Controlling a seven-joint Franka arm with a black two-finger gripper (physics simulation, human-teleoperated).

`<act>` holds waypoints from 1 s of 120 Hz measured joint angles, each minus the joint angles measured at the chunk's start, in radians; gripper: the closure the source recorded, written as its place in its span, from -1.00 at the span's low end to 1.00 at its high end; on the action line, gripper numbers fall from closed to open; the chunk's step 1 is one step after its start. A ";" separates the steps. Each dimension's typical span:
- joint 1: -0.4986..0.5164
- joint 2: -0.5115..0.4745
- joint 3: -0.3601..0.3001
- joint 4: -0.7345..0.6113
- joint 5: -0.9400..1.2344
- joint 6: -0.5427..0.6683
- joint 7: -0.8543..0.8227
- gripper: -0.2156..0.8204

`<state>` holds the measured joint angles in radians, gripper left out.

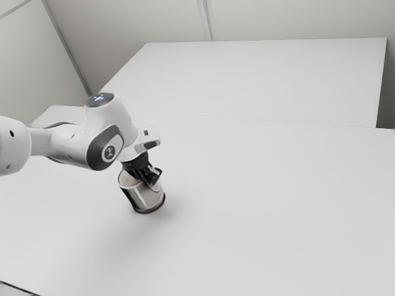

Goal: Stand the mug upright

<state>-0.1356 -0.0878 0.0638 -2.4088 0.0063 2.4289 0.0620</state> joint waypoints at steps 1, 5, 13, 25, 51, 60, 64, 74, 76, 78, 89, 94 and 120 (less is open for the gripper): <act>0.000 0.001 0.000 0.000 0.000 0.000 -0.001 0.92; 0.000 0.005 0.000 0.000 0.000 0.001 -0.005 0.92; -0.001 0.010 0.000 0.000 -0.001 0.002 -0.012 0.92; -0.002 0.013 0.000 0.000 -0.002 0.003 -0.020 0.88; -0.006 0.007 -0.002 0.001 -0.025 -0.002 -0.017 0.26; -0.009 -0.004 -0.003 0.003 -0.028 -0.005 -0.016 0.02; -0.010 -0.010 -0.004 0.005 -0.029 -0.006 -0.016 -0.06; -0.010 -0.027 -0.004 0.009 -0.031 -0.010 -0.014 -0.22; -0.010 -0.030 -0.004 0.010 -0.031 -0.011 -0.014 -0.24; -0.010 -0.033 -0.004 0.013 -0.032 -0.014 -0.013 -0.26; -0.008 -0.046 -0.004 0.040 -0.034 -0.042 -0.011 -0.36; -0.007 -0.048 -0.004 0.061 -0.034 -0.062 -0.010 -0.39; -0.001 -0.043 -0.025 0.210 -0.045 -0.224 -0.007 -0.49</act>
<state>-0.1369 -0.1312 0.0383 -2.1992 -0.0391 2.2048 0.0545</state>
